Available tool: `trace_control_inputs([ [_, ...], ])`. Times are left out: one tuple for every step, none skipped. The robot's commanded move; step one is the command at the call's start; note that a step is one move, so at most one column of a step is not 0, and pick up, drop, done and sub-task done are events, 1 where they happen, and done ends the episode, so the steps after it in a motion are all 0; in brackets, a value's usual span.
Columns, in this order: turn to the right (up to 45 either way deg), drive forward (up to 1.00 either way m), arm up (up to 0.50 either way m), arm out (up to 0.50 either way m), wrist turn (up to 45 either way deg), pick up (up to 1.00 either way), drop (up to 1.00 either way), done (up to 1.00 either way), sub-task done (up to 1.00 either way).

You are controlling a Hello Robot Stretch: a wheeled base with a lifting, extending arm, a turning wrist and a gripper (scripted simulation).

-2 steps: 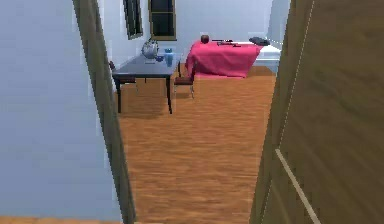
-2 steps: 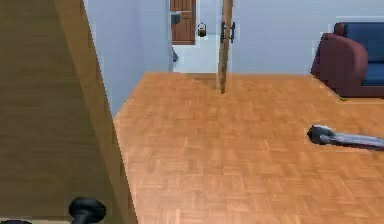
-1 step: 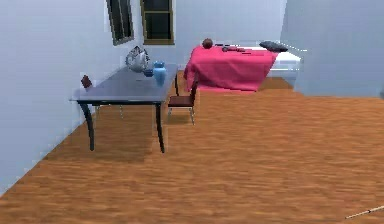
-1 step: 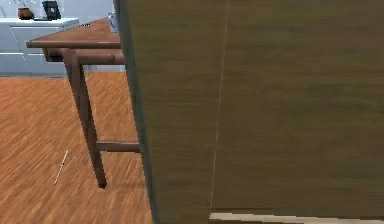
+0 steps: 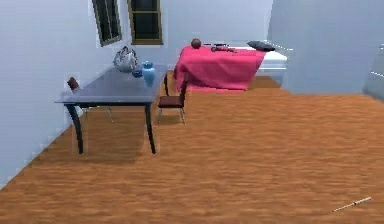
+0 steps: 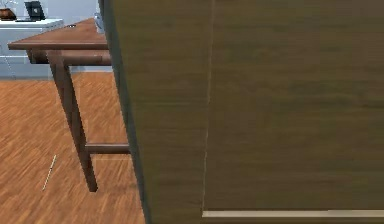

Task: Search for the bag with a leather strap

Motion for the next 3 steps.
trace_control_inputs([
  [0.0,1.00,0.00,0.00,0.0,0.00,0.00,0.00,0.00],
  [0.0,1.00,0.00,0.00,0.0,0.00,0.00,0.00,0.00],
  [0.0,0.25,0.00,0.00,0.0,0.00,0.00,0.00,0.00],
])
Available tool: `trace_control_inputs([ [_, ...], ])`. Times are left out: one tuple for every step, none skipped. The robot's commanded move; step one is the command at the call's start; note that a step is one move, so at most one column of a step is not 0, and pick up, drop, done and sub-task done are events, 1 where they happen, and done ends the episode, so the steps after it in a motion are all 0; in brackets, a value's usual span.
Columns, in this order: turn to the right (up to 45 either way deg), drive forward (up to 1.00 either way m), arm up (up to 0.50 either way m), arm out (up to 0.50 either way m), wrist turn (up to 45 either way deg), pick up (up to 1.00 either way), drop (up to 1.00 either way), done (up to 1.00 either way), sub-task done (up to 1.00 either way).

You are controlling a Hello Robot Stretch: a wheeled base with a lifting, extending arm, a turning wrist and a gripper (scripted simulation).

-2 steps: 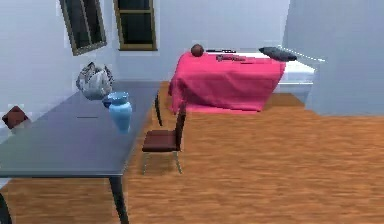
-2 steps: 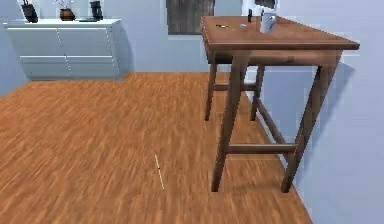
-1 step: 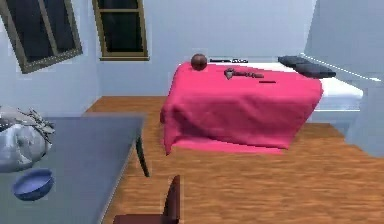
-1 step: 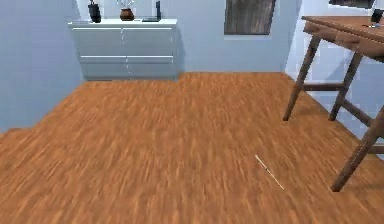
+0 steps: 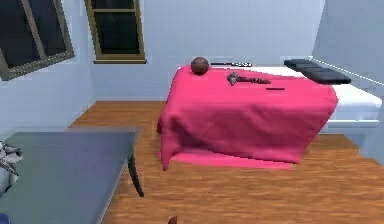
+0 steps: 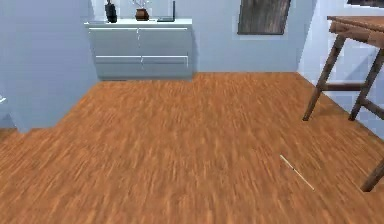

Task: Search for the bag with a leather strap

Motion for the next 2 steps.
trace_control_inputs([
  [-45.0,0.00,0.00,0.00,0.0,0.00,0.00,0.00,0.00],
  [0.0,0.00,0.00,0.00,0.0,0.00,0.00,1.00,0.00],
])
